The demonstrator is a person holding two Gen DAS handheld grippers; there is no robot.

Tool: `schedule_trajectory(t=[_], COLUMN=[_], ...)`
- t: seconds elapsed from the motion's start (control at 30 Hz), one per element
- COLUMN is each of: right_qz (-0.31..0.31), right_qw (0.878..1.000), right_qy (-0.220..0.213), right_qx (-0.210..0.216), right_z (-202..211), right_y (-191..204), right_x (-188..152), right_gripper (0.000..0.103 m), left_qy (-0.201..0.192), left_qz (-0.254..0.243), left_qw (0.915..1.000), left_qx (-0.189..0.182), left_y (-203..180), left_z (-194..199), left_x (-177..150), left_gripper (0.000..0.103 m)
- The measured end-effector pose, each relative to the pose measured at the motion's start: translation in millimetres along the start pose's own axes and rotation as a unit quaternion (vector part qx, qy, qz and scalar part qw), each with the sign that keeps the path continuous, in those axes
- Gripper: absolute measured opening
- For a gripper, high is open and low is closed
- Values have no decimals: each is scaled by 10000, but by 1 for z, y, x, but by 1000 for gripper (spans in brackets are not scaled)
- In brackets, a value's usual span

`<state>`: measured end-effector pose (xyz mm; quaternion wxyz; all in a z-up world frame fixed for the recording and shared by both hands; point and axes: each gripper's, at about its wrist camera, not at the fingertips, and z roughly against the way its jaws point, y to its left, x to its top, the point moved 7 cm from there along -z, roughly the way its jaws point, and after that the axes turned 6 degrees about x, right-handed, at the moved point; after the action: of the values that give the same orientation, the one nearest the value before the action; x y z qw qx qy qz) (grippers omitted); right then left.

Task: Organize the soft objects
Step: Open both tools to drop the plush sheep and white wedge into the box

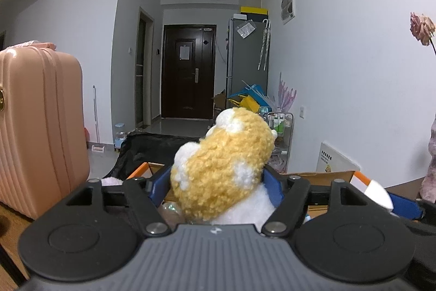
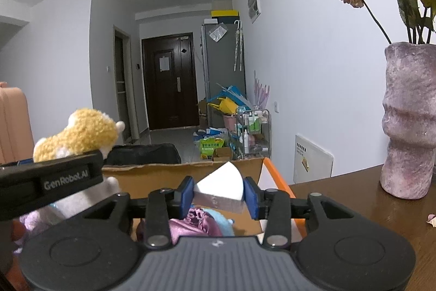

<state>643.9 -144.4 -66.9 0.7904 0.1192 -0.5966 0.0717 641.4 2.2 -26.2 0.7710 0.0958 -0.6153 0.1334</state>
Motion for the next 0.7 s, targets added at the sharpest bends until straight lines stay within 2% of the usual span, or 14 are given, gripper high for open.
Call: schedule_trajectory(t=[0.03,0.1,0.17,0.2,0.3,0.7], right_qz=[26,80,102,86,67,131], right_qw=[10000,9999,9998,9998,9997,9995], right_qy=[27,71,101,92,-47,-166], right_qx=[-30,-66,-108,-135,-222,-239], right_z=[0,-1,0,1,7,19], right_y=[0,0,-1,-2,-4,-3], right_x=[-1,-3,-5,-6,-4,-3], right_gripper=[44,60,74,84,102,103], left_qy=[-27,-211,-336,-317,-235,-416], left_qz=[43,22,25,45,158,112], left_qw=[10000,9998,9993,9994,9995,9987], left_qx=[-14,47,145,139,138,289], left_y=[1,3,5,6,9,15], left_z=[3,10,14,14,13,35], left_x=[0,4,5,5,5,4], left_gripper=[85,101,103,103,103,103])
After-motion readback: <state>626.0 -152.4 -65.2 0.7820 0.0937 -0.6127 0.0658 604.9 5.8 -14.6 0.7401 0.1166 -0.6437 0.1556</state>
